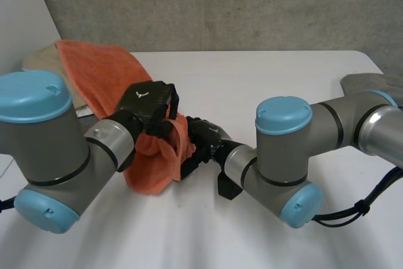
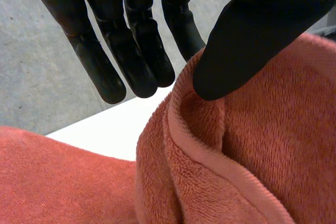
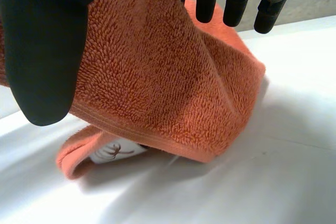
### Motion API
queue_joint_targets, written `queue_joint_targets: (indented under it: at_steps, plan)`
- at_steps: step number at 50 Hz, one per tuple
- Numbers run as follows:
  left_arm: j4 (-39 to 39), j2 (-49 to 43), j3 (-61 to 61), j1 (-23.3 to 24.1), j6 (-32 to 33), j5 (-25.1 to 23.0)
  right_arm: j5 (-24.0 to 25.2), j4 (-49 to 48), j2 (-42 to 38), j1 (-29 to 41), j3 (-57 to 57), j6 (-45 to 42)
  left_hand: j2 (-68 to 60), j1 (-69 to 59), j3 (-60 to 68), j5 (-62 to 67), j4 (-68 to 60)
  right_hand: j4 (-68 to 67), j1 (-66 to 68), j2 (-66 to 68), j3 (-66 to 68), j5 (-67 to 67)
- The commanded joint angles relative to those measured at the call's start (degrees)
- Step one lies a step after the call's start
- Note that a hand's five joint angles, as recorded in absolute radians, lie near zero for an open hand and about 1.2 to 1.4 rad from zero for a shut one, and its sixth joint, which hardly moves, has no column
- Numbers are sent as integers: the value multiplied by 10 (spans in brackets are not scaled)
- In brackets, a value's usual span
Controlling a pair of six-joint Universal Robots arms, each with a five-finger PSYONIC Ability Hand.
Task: Fold the laundry.
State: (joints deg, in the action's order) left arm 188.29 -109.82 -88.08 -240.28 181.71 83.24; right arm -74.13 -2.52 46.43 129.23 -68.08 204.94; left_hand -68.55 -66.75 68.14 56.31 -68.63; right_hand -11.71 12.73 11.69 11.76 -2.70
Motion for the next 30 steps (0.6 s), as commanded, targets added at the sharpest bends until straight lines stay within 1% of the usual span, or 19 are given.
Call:
queue_joint_targets:
  at_steps: [1,4,8,12,16,19,20,23,25,27,28,30]
  plan:
    - [-2,-29,17,-1,22,1,-17,-7,13,-13,-19,-17,-115,-133,119,137,-114,17,-27,-17,-18,27]
    - [-3,-17,19,-4,25,-4,-20,-7,16,-23,-19,-31,-115,-133,119,137,-114,17,-27,-17,-18,27]
    - [-3,29,13,-10,24,-11,-16,-2,22,-39,-9,-55,-115,-133,119,137,-114,17,-27,-17,-18,27]
    - [-3,91,4,-19,20,-21,-18,14,30,-57,9,-100,-115,-133,119,137,-114,17,-27,-17,-18,27]
    - [-4,152,-12,-30,19,-38,-16,70,23,-83,49,-169,-115,-133,119,137,-114,17,-27,-17,-18,27]
    - [-6,175,-20,-36,22,-50,-14,99,15,-96,73,-197,-115,-133,119,137,-114,17,-27,-17,-18,27]
    - [-9,188,-24,-38,22,-60,-8,113,7,-103,89,-206,-115,-133,119,137,-114,17,-27,-17,-18,27]
    - [-15,207,-26,-41,19,-66,12,125,-11,-111,115,-210,-115,-133,119,137,-114,17,-27,-17,-18,27]
    - [-26,223,-25,-41,17,-69,43,123,-33,-111,138,-200,-115,-133,119,137,-114,17,-27,-17,-18,27]
    - [-32,231,-24,-41,15,-70,65,118,-50,-105,151,-185,-115,-133,119,137,-114,17,-27,-17,-18,27]
    - [-38,241,-23,-39,14,-72,84,107,-67,-94,165,-164,-115,-133,119,137,-114,17,-27,-17,-18,27]
    - [-42,251,-20,-35,11,-71,93,89,-85,-81,180,-135,-115,-133,119,137,-114,17,-27,-17,-18,27]
